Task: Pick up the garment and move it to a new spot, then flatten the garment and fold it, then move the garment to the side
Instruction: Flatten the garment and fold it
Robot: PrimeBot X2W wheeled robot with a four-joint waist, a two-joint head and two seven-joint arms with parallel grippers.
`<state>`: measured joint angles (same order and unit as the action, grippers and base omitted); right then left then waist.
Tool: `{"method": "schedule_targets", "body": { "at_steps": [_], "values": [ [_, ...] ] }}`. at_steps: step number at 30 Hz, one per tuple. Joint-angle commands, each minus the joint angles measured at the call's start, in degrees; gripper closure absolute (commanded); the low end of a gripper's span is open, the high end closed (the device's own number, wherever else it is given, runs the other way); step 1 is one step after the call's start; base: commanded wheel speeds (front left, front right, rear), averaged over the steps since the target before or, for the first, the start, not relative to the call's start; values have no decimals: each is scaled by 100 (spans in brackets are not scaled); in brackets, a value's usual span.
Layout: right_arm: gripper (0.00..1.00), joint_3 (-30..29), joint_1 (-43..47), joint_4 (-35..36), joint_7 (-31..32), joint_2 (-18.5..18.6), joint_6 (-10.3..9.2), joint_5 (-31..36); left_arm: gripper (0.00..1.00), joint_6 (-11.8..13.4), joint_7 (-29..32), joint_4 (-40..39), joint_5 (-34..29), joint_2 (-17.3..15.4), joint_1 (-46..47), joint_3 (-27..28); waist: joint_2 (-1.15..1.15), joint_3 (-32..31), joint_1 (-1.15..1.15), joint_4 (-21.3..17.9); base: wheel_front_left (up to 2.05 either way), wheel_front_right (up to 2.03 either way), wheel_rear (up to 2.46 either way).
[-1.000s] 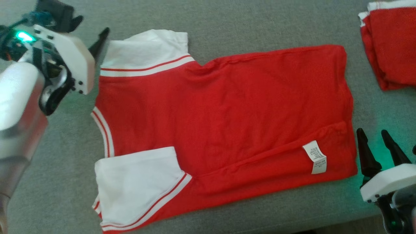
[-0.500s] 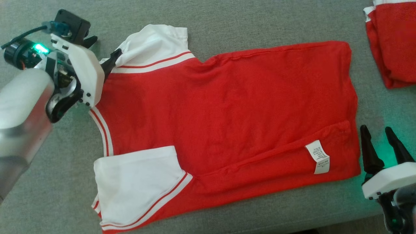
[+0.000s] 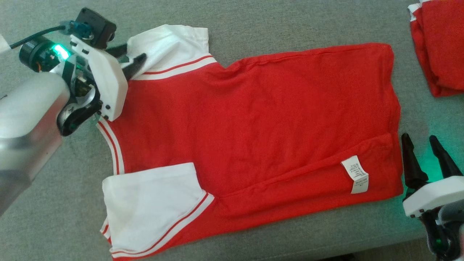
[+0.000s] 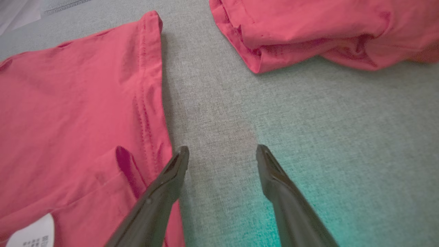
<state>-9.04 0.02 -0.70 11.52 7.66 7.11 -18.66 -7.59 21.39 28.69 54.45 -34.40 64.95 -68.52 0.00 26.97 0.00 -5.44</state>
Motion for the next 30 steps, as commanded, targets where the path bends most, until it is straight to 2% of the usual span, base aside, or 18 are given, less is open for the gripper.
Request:
{"method": "schedule_targets", "body": {
  "at_steps": [1, 2, 3, 10, 15, 24, 30],
  "values": [
    [0, 66, -30, 180, -91, 62, 37, 25, 73, 10, 30, -70, 32, -305, 319, 95, 0, 6, 0, -6, 0, 0, 0],
    [0, 66, -35, 175, -100, 58, 37, 21, 96, 10, 14, -67, 39, -323, 350, 41, 0, 8, 0, -5, 0, 0, 0],
    [0, 68, -45, 165, -108, 58, 37, 15, 100, 10, -12, -66, 53, -336, 378, -4, 0, 10, 0, -4, 0, 0, 0],
    [0, 229, -310, 99, -78, 200, 37, -88, 100, 10, -799, -23, -310, -399, 745, -243, 0, -35, 0, 7, 0, 0, 0],
    [0, 558, -1032, -190, 435, 540, 37, -220, 100, 10, -1239, 260, -482, -287, 947, -328, 0, -102, 0, -5, 0, 0, 0],
    [0, 959, -2626, -1173, 1304, 959, 37, -420, 100, 10, -1482, 535, -660, -19, 1163, -442, 0, -99, 0, 97, 0, 0, 0],
    [0, 1341, -3139, -1770, 1532, 1171, 37, -546, 100, 10, -1507, 590, -723, 141, 1212, -474, 0, -105, 0, 245, 0, 0, 0]
  ]
}}
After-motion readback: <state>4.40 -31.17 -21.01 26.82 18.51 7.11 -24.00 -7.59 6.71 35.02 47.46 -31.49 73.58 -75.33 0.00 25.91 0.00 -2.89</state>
